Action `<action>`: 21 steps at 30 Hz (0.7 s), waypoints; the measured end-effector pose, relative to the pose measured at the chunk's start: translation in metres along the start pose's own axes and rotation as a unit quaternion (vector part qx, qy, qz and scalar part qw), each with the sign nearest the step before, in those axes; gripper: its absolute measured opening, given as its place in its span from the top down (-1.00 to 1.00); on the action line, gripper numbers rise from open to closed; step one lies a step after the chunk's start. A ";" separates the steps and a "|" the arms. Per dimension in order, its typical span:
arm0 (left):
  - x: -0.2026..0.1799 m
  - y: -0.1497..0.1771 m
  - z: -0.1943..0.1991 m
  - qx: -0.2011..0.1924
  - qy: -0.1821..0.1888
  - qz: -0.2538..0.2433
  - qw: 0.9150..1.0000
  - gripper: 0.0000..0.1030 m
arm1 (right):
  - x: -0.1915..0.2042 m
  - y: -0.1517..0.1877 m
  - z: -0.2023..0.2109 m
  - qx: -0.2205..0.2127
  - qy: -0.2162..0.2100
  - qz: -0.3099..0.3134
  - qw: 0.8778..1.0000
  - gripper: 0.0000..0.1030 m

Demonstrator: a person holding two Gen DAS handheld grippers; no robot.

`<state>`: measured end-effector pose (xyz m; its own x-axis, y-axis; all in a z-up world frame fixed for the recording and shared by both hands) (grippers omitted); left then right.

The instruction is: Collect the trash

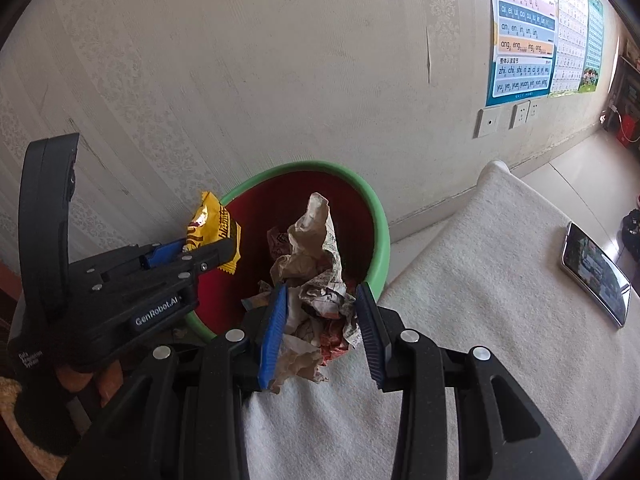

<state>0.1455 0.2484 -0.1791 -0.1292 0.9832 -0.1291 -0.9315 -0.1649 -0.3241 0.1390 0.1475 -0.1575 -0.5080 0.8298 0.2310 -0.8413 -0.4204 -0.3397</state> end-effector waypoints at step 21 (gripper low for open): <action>-0.032 -0.003 0.074 -0.155 -0.030 0.029 0.987 -0.84 | -0.054 0.022 0.125 -0.207 0.094 -0.014 0.974 -0.86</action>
<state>0.1274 0.2236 -0.1045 -0.2079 0.9727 -0.1033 -0.7749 -0.2282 -0.5895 0.1247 0.0478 -0.0634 -0.4111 0.9074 0.0876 -0.6877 -0.2456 -0.6832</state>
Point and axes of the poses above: each gripper's, at about its wrist camera, not at the fingertips, and z roughly against the way its jaws point, x to its left, y to its underside, the point moved 10 cm from there along -z, roughly the way its jaws point, and after that the axes turned 15 degrees about x, right-handed, at the moved point
